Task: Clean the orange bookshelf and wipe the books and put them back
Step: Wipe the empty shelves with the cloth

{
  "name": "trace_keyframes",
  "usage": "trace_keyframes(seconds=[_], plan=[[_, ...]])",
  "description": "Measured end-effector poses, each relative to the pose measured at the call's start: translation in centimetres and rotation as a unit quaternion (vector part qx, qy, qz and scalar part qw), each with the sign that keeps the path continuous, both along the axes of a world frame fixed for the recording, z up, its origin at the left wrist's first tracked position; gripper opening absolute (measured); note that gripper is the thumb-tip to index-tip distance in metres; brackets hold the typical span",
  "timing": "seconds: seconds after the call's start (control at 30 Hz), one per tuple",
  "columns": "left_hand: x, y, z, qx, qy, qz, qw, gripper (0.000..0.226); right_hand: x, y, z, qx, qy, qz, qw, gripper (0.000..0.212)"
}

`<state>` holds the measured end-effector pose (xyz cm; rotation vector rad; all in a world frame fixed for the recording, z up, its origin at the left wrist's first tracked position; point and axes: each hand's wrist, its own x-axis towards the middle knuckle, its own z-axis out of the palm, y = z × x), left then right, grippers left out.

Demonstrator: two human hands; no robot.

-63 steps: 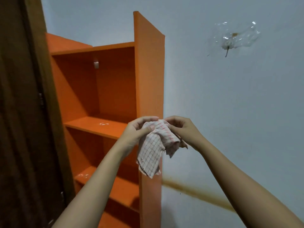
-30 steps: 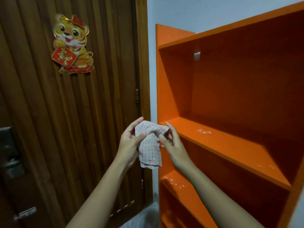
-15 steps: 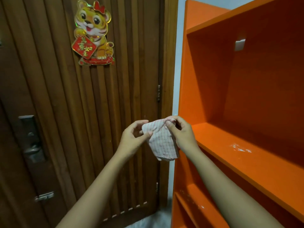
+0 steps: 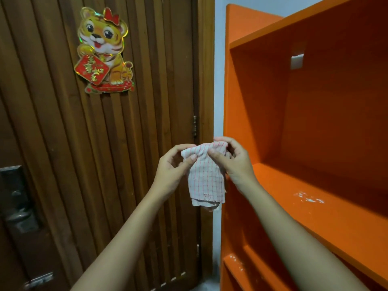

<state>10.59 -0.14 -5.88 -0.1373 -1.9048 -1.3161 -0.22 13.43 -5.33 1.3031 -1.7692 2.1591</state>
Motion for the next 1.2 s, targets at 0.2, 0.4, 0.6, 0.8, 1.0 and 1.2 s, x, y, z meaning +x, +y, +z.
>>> trace_keyframes(seconds=[0.2,0.4,0.6,0.8,1.0,1.2], plan=[[-5.1,-0.3,2.5,-0.012,0.065,-0.058,0.996,0.021,-2.7,1.9,2.4,0.015,0.070,-0.119,0.990,0.008],[-10.5,0.4,3.1,-0.038,0.095,-0.171,0.980,0.025,-4.3,4.6,3.6,0.057,0.100,-0.324,0.939,0.006],[-12.8,0.9,3.0,-0.038,0.099,-0.278,0.955,0.027,-2.3,6.1,3.2,0.068,0.073,-0.445,0.890,0.005],[-12.9,4.4,2.4,-0.028,0.086,-0.402,0.911,0.025,2.5,9.0,1.8,0.091,0.049,-0.561,0.822,0.004],[-11.0,12.1,2.8,-0.005,0.086,-0.510,0.856,0.020,8.1,14.9,2.8,0.113,0.055,-0.693,0.710,0.003],[-8.4,20.6,1.3,-0.029,0.033,-0.575,0.817,0.015,13.3,20.8,2.6,0.144,0.022,-0.784,0.604,0.012]])
